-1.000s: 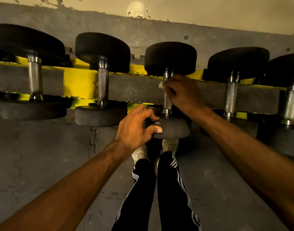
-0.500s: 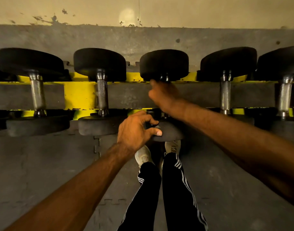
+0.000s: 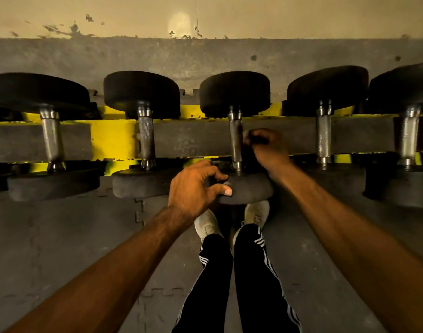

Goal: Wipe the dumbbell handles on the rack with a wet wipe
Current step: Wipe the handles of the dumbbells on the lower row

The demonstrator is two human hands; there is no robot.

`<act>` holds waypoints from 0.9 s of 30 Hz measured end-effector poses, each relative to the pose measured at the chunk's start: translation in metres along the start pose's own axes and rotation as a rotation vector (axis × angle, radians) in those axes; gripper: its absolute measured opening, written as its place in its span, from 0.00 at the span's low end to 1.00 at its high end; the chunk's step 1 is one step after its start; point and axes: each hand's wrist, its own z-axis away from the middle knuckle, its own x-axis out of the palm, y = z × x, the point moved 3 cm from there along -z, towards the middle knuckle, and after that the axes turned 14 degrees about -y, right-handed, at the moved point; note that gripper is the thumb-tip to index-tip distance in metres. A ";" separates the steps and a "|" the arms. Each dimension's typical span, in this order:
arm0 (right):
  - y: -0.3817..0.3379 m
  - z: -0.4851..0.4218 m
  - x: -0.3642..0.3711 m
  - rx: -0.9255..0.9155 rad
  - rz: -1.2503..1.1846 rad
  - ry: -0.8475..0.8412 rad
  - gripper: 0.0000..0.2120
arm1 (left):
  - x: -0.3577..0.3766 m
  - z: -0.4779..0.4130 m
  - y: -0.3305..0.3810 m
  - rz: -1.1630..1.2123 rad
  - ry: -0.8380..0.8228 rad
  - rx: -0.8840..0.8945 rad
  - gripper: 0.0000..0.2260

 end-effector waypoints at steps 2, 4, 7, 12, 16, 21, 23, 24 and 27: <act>-0.007 -0.014 0.000 0.071 -0.236 -0.009 0.04 | 0.001 0.000 -0.001 -0.002 -0.010 0.002 0.13; -0.013 -0.029 0.000 0.133 -0.373 -0.047 0.02 | 0.001 -0.001 -0.001 -0.008 -0.013 0.006 0.13; -0.011 -0.049 0.001 0.205 -0.592 -0.120 0.06 | 0.001 -0.002 -0.002 0.009 -0.001 0.018 0.14; -0.013 -0.051 0.006 0.131 -0.448 -0.009 0.06 | 0.002 0.000 -0.002 0.012 -0.001 0.013 0.13; -0.021 -0.029 0.011 -0.285 -0.132 0.342 0.08 | 0.002 -0.001 -0.003 0.015 0.010 0.009 0.12; -0.040 -0.018 0.017 -0.618 0.945 0.353 0.06 | 0.003 0.001 -0.002 0.011 0.007 0.001 0.12; -0.042 -0.019 0.022 -0.663 1.164 0.260 0.10 | 0.003 0.000 -0.001 0.008 0.004 -0.003 0.12; -0.044 -0.019 0.028 -0.634 1.262 0.213 0.12 | 0.002 0.000 -0.001 0.010 0.005 -0.004 0.12; -0.059 -0.020 0.043 -0.435 1.300 0.152 0.12 | 0.003 0.000 -0.001 0.008 0.015 -0.004 0.12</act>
